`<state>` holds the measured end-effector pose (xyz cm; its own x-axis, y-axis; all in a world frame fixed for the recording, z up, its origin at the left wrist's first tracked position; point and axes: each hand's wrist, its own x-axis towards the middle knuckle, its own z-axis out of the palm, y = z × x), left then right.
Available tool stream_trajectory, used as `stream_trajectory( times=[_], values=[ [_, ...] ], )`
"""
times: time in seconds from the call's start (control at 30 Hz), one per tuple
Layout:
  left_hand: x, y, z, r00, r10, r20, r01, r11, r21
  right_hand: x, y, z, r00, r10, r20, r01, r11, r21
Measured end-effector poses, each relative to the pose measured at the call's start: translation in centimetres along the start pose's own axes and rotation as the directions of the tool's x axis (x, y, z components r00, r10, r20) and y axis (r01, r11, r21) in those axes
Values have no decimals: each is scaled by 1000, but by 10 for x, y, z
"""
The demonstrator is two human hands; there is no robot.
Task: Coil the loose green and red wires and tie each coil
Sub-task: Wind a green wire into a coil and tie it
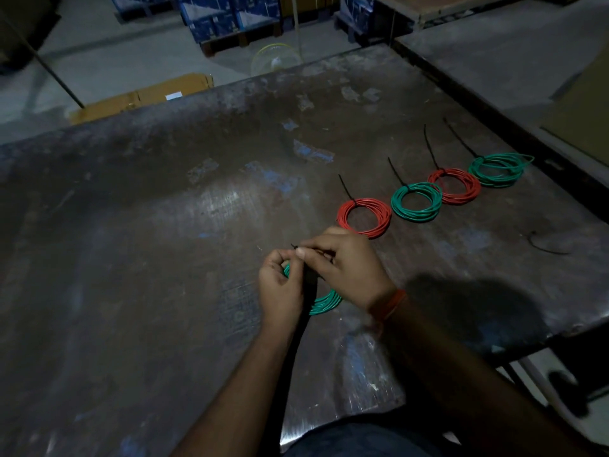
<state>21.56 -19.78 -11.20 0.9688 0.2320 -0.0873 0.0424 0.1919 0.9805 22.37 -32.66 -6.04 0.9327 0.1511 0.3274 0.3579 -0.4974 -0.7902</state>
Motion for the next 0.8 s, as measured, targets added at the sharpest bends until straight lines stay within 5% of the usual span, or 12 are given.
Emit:
stream_trajectory(
  times=[0.13,0.27,0.4,0.63,0.8],
  values=[
    [0,1,3,1000,8,-1,-8,1000,21,15,6,-7,961,276,-27,-260,932,252],
    [2,-1,1,1000,17,2,-17,1000,20,40,12,-7,912,393,121,-406,906,120],
    [2,-5,-2,999,31,28,-32,999,25,60,13,0,801,504,323,-573,801,174],
    [3,-7,-2,998,55,44,-57,998,32,68,13,-3,759,486,433,-592,793,146],
    [4,-7,-3,997,64,38,-66,995,76,71,4,1,797,403,450,-420,905,-67]
  ],
)
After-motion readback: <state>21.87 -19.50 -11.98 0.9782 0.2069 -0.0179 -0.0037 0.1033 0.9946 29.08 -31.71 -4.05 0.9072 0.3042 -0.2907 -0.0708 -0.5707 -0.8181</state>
